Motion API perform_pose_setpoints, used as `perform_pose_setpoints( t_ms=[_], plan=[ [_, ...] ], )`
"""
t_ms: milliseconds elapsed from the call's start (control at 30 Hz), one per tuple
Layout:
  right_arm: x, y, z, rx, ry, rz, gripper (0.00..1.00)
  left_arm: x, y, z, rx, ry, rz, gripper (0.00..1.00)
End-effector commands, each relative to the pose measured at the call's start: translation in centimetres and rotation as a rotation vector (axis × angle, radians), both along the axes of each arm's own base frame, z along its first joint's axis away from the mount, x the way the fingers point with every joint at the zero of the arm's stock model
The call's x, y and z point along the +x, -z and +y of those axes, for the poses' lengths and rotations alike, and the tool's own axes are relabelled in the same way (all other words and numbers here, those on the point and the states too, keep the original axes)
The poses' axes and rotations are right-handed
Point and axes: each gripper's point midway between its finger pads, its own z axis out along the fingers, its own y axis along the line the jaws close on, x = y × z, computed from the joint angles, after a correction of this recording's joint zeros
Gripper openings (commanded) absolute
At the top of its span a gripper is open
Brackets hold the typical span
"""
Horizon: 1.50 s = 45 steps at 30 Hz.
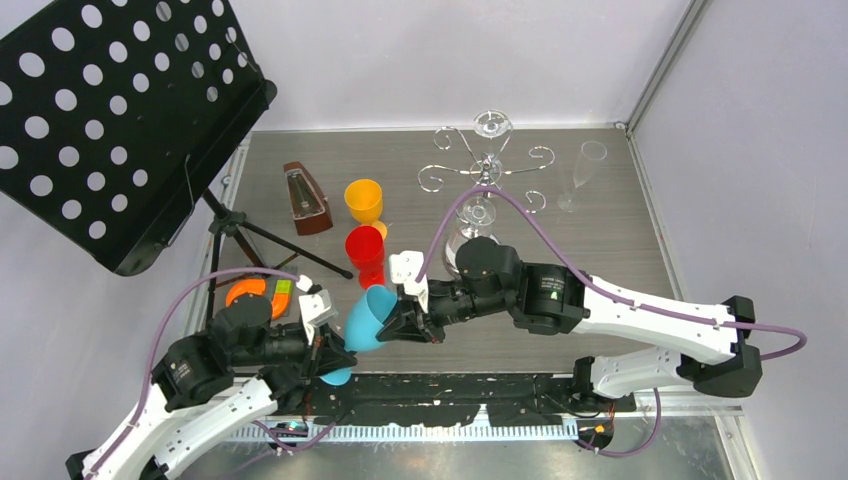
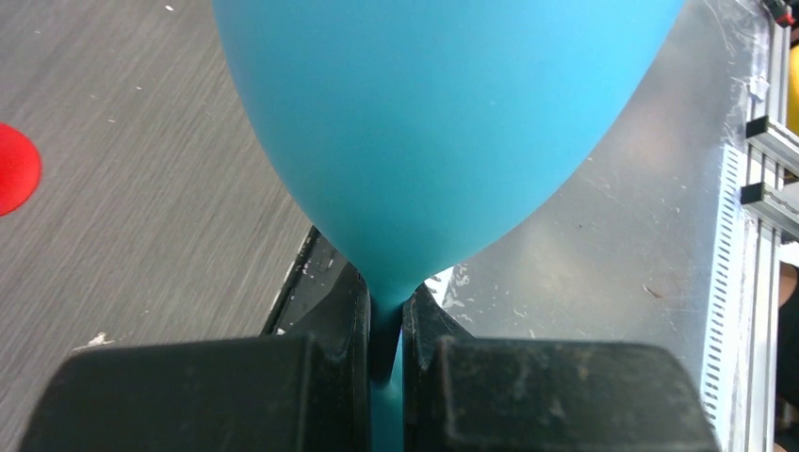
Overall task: Take the wine glass off the wine glass rack
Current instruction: Place the wine glass at the center of the board.
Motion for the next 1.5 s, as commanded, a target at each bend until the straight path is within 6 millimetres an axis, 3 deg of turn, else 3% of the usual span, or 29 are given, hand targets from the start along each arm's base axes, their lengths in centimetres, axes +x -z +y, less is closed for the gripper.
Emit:
perform_pose_setpoints(
  t_ms=[0, 300, 400, 567, 733, 833, 1167, 1300, 1467],
  plan=[
    [1.3, -2.8, -1.0, 0.088, 0.103, -0.044, 0.06, 2.8, -1.7, 0.1, -0.013, -0.173, -0.01, 0.0],
    [3.6, -3.7, -4.3, 0.102, 0.279, -0.069, 0.06, 4.4, -2.1, -0.2, -0.009, -0.238, -0.027, 0.0],
    [3.6, -3.8, -5.0, 0.112, 0.292, -0.071, 0.06, 4.4, -2.5, -0.4, -0.027, -0.233, -0.033, 0.04],
    [3.3, -3.6, -4.9, 0.128, 0.275, -0.056, 0.06, 4.1, -3.6, -0.7, -0.077, -0.211, -0.054, 0.0],
    [2.7, -3.3, -3.2, 0.135, 0.223, -0.039, 0.06, 3.5, -3.5, -1.2, -0.083, -0.162, -0.04, 0.0],
    [2.4, -2.9, -2.3, 0.122, 0.194, -0.032, 0.06, 3.5, -3.3, -1.3, -0.073, -0.155, -0.032, 0.08],
    [2.0, -2.3, -1.8, 0.104, 0.168, -0.019, 0.06, 3.4, -3.2, -1.1, -0.066, -0.155, -0.044, 0.51],
    [2.3, -1.7, -2.4, 0.071, 0.195, -0.021, 0.06, 3.9, -3.1, -0.8, -0.058, -0.184, -0.053, 0.72],
    [2.9, -1.1, -4.3, 0.017, 0.255, -0.019, 0.06, 5.0, -3.3, -0.5, -0.046, -0.244, -0.078, 0.81]
  ],
)
